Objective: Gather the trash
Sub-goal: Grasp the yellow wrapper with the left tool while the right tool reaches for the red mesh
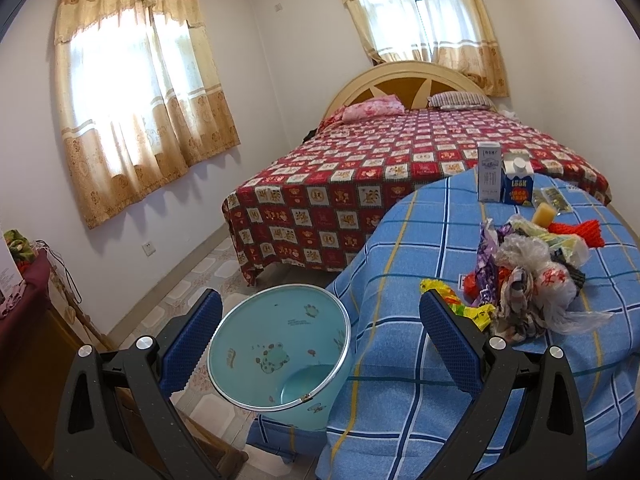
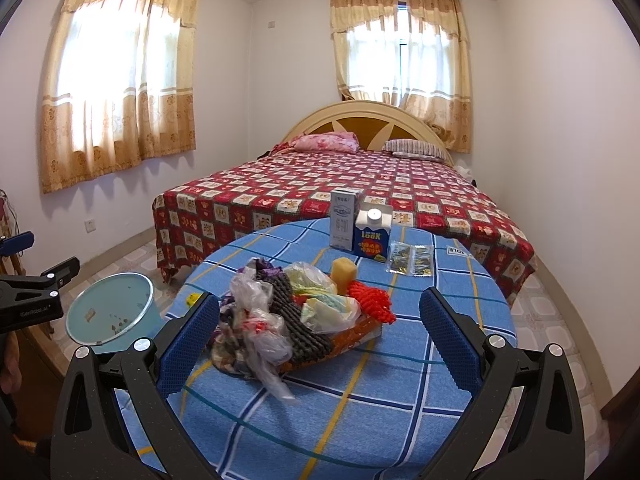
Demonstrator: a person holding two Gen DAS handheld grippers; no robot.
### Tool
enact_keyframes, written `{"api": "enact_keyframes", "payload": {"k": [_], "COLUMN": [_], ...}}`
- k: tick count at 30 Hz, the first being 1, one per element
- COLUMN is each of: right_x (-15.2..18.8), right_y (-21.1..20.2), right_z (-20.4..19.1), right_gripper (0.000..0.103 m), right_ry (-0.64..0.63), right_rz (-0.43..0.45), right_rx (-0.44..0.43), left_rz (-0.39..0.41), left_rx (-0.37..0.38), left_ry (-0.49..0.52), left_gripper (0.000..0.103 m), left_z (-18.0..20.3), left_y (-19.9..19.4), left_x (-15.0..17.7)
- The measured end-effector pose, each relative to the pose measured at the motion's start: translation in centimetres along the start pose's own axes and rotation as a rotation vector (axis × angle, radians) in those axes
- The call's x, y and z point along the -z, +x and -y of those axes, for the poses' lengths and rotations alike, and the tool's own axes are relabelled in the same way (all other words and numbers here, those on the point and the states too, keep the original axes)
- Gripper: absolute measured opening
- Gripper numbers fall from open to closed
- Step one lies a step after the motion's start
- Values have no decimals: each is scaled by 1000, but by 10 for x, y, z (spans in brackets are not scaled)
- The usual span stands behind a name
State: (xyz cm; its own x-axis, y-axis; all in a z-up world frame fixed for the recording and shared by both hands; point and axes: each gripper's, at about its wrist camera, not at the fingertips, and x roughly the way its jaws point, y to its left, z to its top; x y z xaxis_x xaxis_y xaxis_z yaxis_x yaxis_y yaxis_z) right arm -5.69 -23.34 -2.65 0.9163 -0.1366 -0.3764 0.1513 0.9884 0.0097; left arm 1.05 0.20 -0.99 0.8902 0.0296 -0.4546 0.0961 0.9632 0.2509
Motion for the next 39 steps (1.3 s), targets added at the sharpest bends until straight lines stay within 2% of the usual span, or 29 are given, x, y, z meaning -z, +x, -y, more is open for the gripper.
{"api": "enact_keyframes", "payload": {"k": [6,12,20,23,25,28,29,30,34,36,39], "right_x": [19,46,64,70,74,79,79,77,68,62,51], "right_y": [33,64,83,90,96,100,100,100,100,101,102], "right_z": [29,53,67,70,72,76,78,79,82,84,88], "right_gripper": [98,98,98,98,98,98,98,98,98,98,97], "right_ry": [46,59,70,71,77,78,79,84,94,95,106], "right_rz": [-53,-102,-130,-142,-160,-168,-164,-154,-122,-103,-77], "right_rx": [87,158,182,184,183,180,179,175,165,160,147], "left_rz": [-47,-111,-171,-207,-214,-215,-216,-216,-203,-203,-195], "left_rx": [3,39,82,121,165,238,271,288,302,303,310], "left_ry": [10,27,23,20,17,20,24,25,43,40,41], "left_gripper": [97,97,97,95,84,52,35,28,20,5,5], "left_z": [20,54,94,104,109,114,116,117,119,117,112], "left_y": [33,69,108,121,124,120,119,117,111,109,105], "left_x": [10,19,25,32,35,36,36,36,33,30,24]}}
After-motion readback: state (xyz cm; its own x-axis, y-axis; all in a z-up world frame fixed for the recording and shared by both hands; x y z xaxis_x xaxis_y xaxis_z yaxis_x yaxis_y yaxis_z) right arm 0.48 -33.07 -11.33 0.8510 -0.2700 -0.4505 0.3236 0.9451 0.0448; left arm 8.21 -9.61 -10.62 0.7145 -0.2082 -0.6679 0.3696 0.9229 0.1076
